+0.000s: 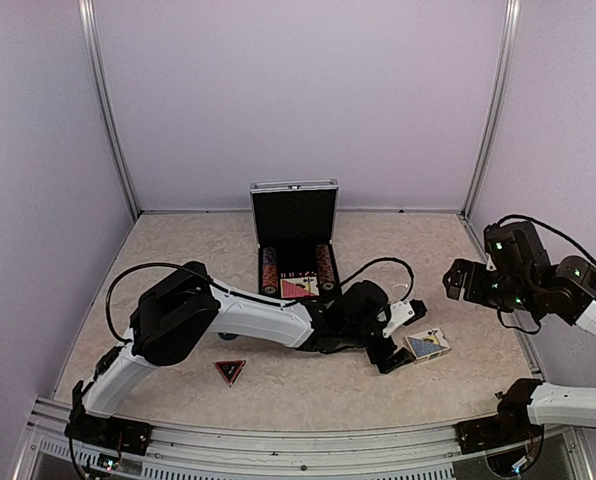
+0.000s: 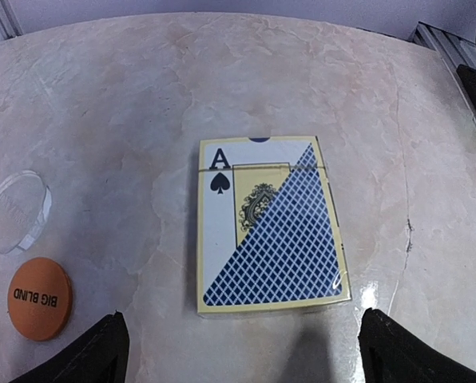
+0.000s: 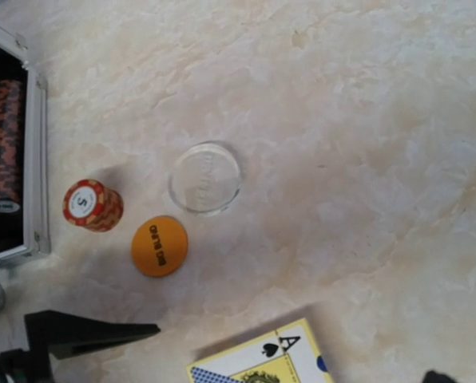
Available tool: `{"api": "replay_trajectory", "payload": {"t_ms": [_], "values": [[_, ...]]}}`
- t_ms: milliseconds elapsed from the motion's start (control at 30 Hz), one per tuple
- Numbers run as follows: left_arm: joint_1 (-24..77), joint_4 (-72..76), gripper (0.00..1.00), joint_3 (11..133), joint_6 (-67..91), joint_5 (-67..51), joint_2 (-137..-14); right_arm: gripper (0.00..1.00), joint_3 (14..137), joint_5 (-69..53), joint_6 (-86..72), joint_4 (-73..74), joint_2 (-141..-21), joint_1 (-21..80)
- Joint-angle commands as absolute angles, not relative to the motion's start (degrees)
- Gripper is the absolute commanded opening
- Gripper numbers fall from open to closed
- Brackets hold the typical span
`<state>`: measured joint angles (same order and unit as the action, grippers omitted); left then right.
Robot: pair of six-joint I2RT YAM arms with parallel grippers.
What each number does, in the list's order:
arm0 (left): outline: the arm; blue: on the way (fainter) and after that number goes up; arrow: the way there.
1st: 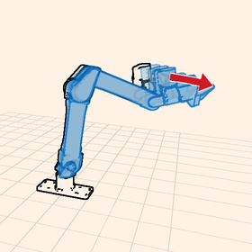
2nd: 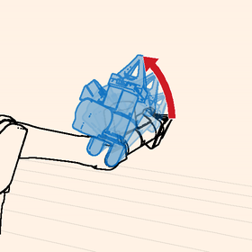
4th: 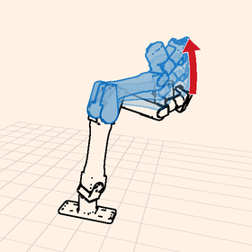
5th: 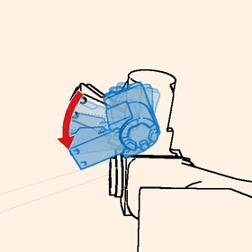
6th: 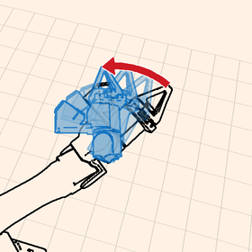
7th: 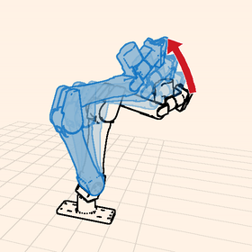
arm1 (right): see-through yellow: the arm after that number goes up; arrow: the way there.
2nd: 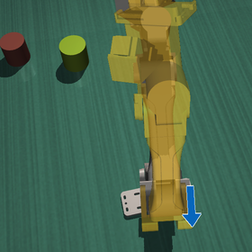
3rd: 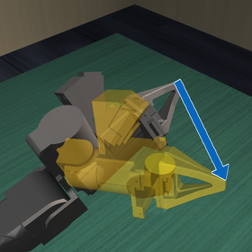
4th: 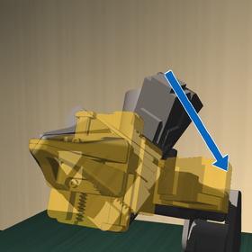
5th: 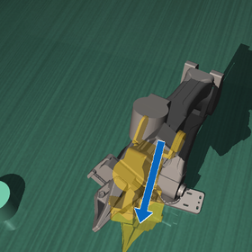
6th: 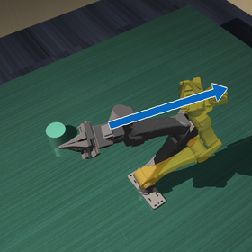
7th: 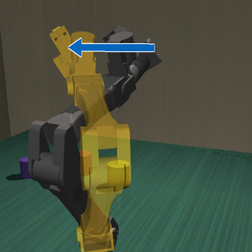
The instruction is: Pack up texas hold em set
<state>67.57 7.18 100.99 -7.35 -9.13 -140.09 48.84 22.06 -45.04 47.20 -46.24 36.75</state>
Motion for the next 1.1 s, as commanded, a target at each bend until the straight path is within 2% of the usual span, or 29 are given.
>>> {"api": "replay_trajectory", "payload": {"t_ms": [0, 333, 733, 1067], "values": [[67.7, 6.4, 0.99, 104.1, -6.3, -10.3, -142.3, 1.00, 48.3, 22.0, -44.9, 46.0, -45.3, 37.2], [67.9, 5.0, 0.99, 108.3, -6.5, -9.8, -146.1, 1.00, 47.9, 21.6, -44.2, 45.3, -44.7, 37.2], [67.7, 9.3, 0.99, 106.0, -2.9, -13.0, -144.7, 1.00, 47.8, 22.1, -43.8, 45.4, -44.6, 37.3], [68.2, 6.8, 0.99, 110.3, -2.6, -9.2, -148.3, 1.00, 48.2, 21.9, -43.4, 45.1, -44.7, 37.3]]}}
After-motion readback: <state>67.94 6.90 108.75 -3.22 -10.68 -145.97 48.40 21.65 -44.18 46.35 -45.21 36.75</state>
